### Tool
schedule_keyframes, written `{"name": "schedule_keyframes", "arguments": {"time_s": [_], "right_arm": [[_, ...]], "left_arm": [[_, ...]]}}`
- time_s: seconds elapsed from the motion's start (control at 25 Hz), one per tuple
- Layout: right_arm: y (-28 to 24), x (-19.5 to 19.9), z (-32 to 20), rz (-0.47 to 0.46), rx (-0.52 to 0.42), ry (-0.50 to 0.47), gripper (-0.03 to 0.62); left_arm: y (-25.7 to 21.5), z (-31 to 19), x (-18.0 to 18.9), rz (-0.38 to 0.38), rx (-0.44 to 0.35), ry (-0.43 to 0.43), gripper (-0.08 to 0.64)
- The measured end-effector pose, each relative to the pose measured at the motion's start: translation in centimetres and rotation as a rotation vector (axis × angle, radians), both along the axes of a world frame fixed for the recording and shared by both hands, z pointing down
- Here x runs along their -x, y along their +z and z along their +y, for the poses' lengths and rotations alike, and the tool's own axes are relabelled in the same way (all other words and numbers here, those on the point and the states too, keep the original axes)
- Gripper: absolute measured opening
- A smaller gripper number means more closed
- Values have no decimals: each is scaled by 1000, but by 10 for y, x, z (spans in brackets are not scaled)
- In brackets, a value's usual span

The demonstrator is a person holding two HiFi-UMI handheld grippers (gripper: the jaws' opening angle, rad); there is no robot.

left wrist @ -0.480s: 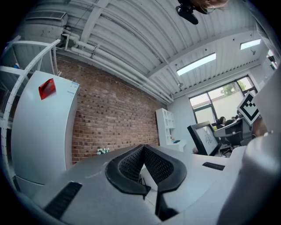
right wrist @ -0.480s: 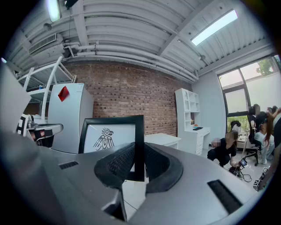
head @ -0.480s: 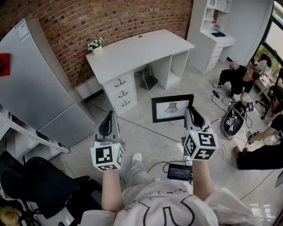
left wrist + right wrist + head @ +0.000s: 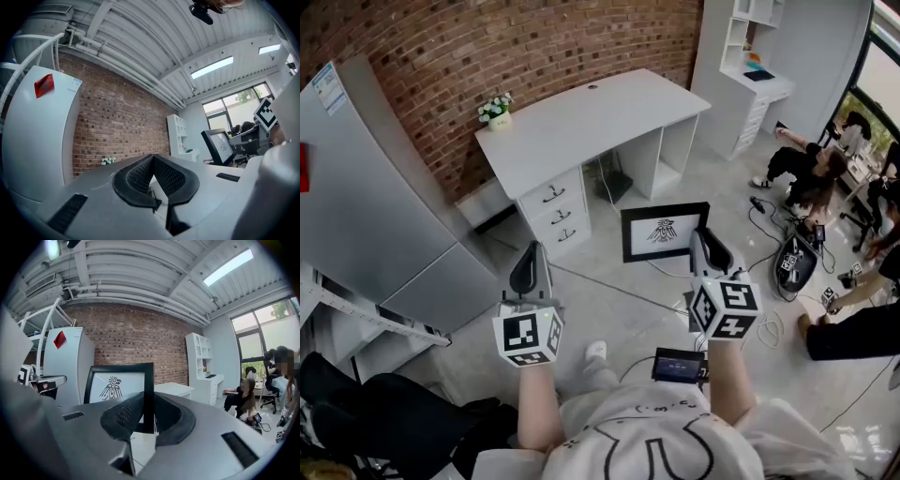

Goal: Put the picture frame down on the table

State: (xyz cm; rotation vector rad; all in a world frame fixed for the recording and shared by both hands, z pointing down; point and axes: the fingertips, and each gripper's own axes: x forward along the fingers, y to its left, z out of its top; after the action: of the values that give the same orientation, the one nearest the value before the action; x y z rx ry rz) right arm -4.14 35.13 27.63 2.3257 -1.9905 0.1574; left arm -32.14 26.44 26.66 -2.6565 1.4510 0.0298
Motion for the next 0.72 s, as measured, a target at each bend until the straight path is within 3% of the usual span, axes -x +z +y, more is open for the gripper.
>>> {"name": "schedule_keyframes", "arguments": {"time_s": [0.72], "right_arm": [[-3,22,-160,27,33,19,63]], "left_arm": [[5,-168,16,18,22,48,9]]}}
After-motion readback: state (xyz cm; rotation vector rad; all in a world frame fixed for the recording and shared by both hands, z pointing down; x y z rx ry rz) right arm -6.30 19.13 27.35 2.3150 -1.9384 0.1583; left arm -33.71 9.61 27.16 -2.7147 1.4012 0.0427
